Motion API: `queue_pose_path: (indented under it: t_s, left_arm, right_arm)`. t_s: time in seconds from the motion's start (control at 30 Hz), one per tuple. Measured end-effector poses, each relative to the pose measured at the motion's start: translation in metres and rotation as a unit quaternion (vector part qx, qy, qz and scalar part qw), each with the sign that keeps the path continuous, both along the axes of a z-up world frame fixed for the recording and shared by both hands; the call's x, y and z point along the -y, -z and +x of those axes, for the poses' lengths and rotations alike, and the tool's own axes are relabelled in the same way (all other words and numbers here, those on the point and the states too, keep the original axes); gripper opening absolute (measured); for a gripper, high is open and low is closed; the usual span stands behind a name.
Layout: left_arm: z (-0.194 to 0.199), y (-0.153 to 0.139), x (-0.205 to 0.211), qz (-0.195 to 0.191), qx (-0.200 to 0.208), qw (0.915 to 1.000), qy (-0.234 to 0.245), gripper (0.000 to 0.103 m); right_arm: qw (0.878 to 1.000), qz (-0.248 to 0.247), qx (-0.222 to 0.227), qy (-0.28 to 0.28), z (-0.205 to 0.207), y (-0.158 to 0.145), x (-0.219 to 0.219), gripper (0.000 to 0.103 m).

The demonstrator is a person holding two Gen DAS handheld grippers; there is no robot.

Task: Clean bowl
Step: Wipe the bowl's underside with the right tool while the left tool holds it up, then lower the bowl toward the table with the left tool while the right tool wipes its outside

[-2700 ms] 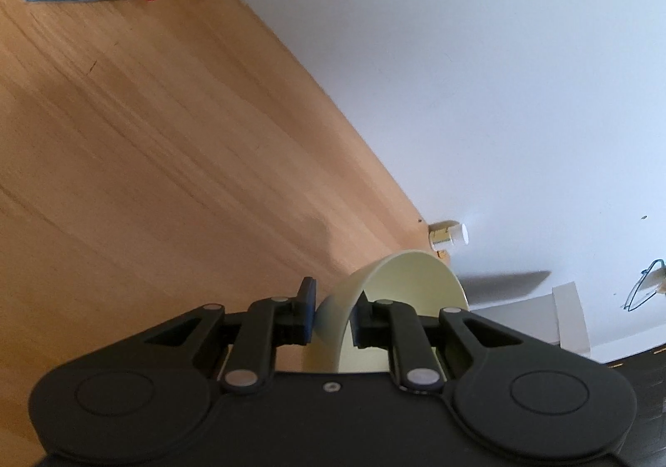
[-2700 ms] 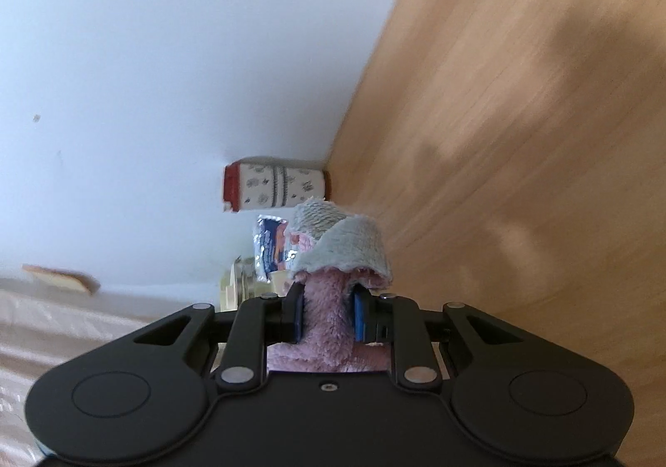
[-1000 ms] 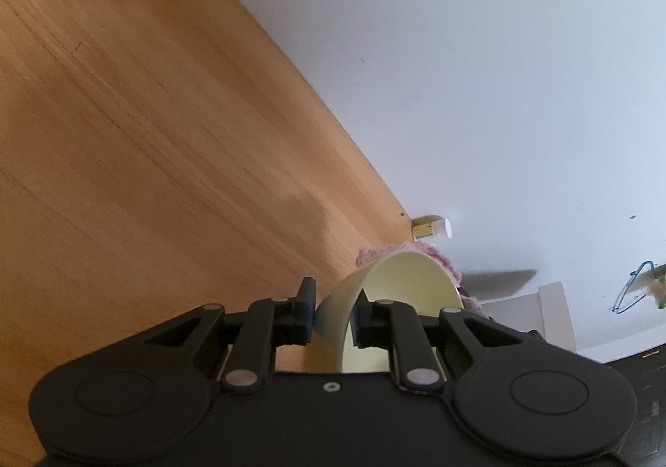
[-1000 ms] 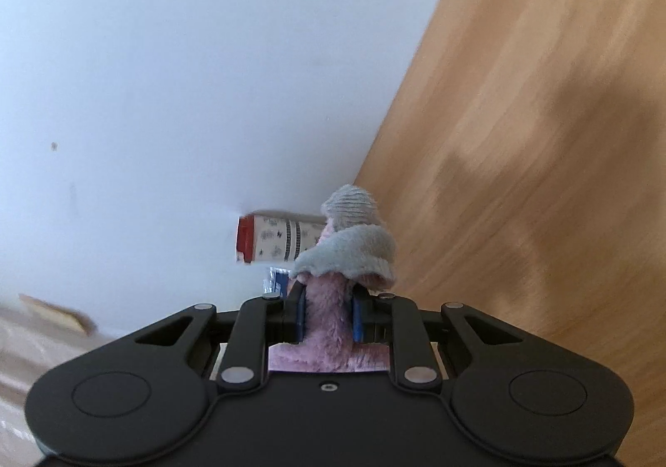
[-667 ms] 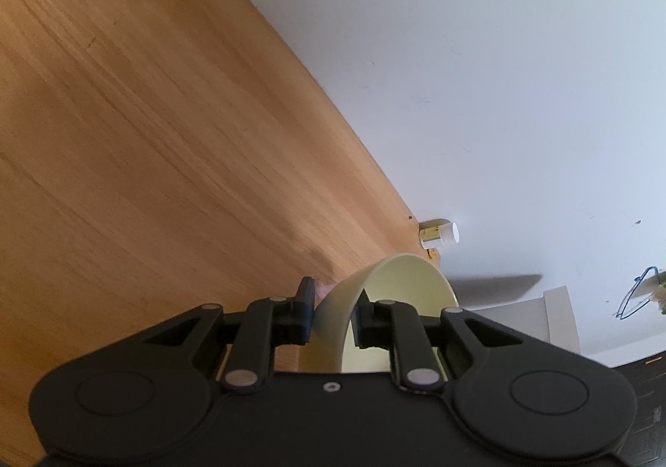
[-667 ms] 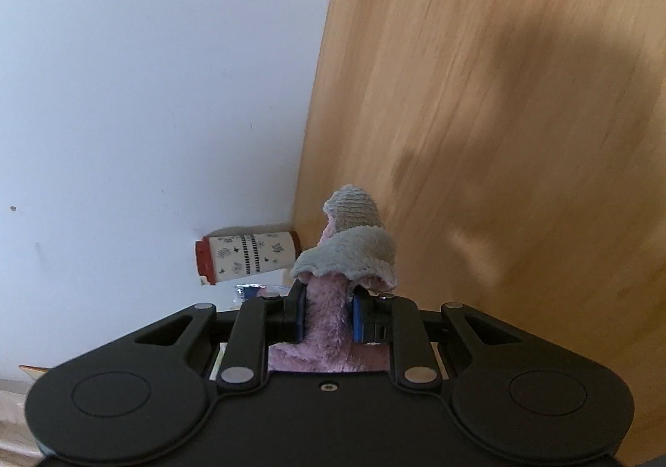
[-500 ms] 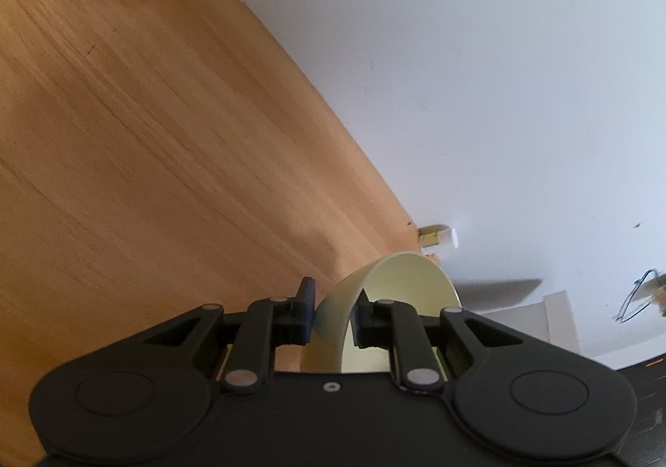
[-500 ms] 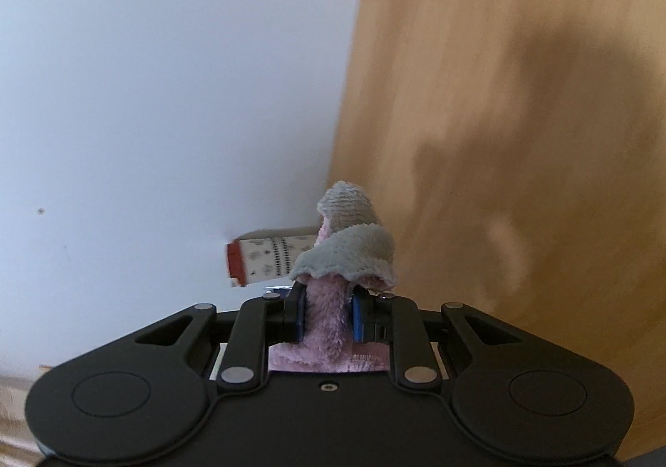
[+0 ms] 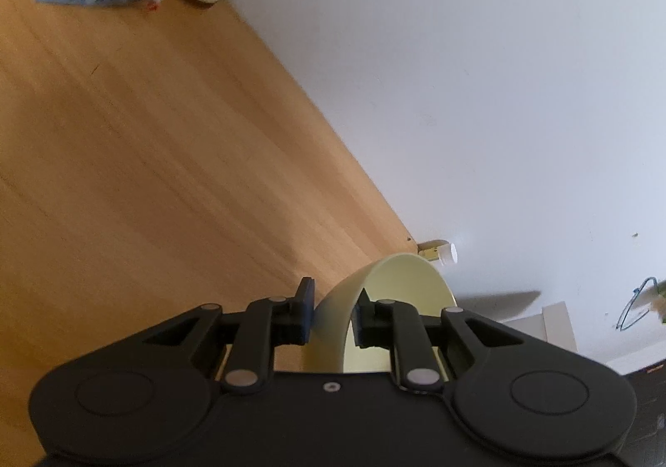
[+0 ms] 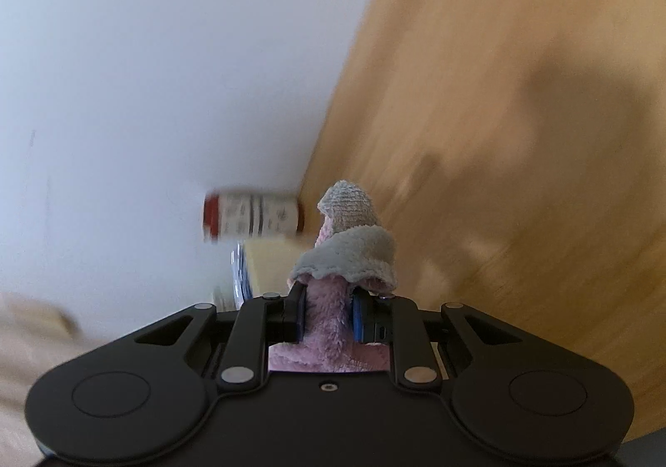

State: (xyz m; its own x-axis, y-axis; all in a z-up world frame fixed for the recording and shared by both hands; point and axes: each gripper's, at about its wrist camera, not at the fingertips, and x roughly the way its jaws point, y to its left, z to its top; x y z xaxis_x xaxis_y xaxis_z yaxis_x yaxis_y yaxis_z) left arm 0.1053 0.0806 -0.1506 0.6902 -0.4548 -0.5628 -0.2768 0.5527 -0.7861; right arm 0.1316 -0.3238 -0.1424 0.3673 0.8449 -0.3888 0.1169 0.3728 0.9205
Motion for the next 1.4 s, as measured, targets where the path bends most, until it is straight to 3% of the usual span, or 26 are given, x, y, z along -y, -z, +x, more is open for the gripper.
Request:
queue_pose_path:
  t_s: [0.07, 0.2, 0.4, 0.5, 1.03, 1.23, 1.4]
  left_arm:
    - [0.001, -0.004, 0.002, 0.009, 0.009, 0.9999, 0.009, 0.016]
    - [0.002, -0.008, 0.003, 0.013, 0.019, 0.9997, 0.011, 0.016]
    - [-0.002, -0.013, 0.005, 0.021, 0.023, 0.9995, 0.008, 0.016]
    - [-0.004, -0.014, 0.009, 0.021, 0.027, 0.9994, 0.006, 0.016]
    - [-0.004, -0.006, 0.006, 0.006, 0.026, 0.9996, 0.002, 0.016]
    - [-0.001, 0.002, -0.002, 0.007, 0.017, 0.9998, -0.009, 0.016]
    - [0.003, 0.013, -0.007, 0.008, -0.011, 0.9997, -0.02, 0.016]
  right_arm:
    - [0.997, -0.035, 0.051, -0.055, -0.002, -0.019, -0.005, 0.023]
    - [0.97, -0.112, 0.145, -0.162, -0.007, -0.056, -0.026, 0.023]
    - [0.944, -0.156, 0.177, -0.23, -0.016, -0.065, -0.05, 0.023]
    - [0.937, -0.164, 0.181, -0.249, -0.023, -0.064, -0.06, 0.023]
    - [0.923, -0.19, 0.194, -0.272, -0.019, -0.06, -0.127, 0.023]
    - [0.936, -0.19, 0.18, -0.235, -0.014, -0.06, -0.103, 0.023]
    - [0.937, -0.205, 0.173, -0.225, -0.01, -0.056, -0.093, 0.023]
